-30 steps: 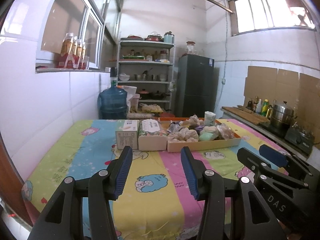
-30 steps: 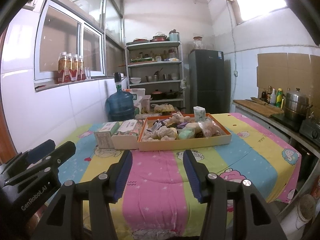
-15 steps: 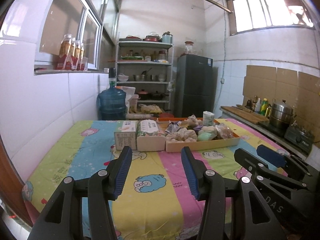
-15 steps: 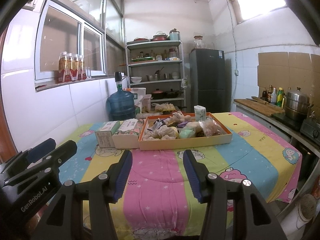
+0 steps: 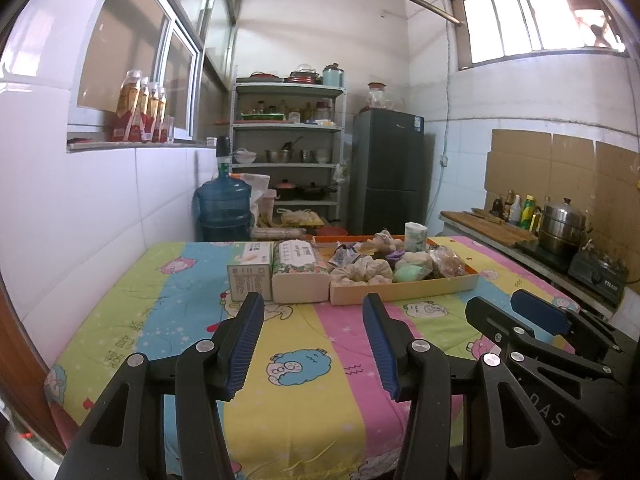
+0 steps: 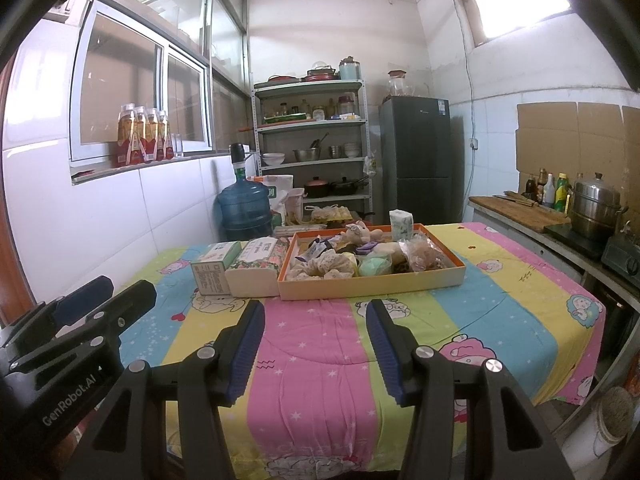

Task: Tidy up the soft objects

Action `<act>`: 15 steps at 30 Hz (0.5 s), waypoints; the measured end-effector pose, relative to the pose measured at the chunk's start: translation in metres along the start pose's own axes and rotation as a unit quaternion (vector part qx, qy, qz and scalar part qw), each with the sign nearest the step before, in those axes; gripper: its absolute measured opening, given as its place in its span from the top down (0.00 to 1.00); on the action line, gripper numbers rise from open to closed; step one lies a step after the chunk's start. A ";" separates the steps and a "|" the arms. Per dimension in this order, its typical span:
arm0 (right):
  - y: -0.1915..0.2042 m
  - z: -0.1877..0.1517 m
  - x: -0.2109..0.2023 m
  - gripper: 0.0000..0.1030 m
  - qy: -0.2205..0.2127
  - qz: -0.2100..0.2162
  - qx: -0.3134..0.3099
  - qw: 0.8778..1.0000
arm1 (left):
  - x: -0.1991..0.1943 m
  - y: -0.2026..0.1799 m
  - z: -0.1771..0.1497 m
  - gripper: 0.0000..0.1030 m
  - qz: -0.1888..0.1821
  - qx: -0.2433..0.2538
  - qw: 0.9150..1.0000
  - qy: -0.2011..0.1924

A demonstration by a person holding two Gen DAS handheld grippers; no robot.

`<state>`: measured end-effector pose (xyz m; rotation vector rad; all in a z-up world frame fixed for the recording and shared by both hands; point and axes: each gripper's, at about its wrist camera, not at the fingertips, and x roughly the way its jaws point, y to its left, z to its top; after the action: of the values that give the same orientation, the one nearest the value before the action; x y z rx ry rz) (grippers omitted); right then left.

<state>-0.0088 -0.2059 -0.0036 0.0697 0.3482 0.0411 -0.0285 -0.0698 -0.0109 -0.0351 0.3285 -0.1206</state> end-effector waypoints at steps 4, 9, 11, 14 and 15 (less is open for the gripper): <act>0.000 -0.001 0.000 0.49 0.001 0.001 0.000 1.000 | 0.000 0.000 0.000 0.48 0.000 -0.001 1.000 0.000; 0.004 -0.002 -0.003 0.49 0.000 0.002 0.000 1.000 | 0.000 0.000 0.000 0.48 0.000 -0.001 1.000 0.000; 0.003 -0.002 -0.002 0.49 0.001 0.002 0.000 1.000 | 0.000 0.000 0.000 0.48 0.000 0.000 1.000 0.000; 0.003 -0.002 -0.002 0.49 0.001 0.002 0.001 1.000 | 0.000 0.000 0.000 0.48 0.000 -0.001 1.000 0.000; 0.003 -0.002 -0.002 0.49 0.001 0.003 0.000 1.000 | 0.000 0.000 0.000 0.48 0.000 -0.001 1.000 0.000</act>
<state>-0.0119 -0.2025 -0.0047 0.0711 0.3494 0.0460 -0.0288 -0.0699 -0.0109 -0.0364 0.3289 -0.1207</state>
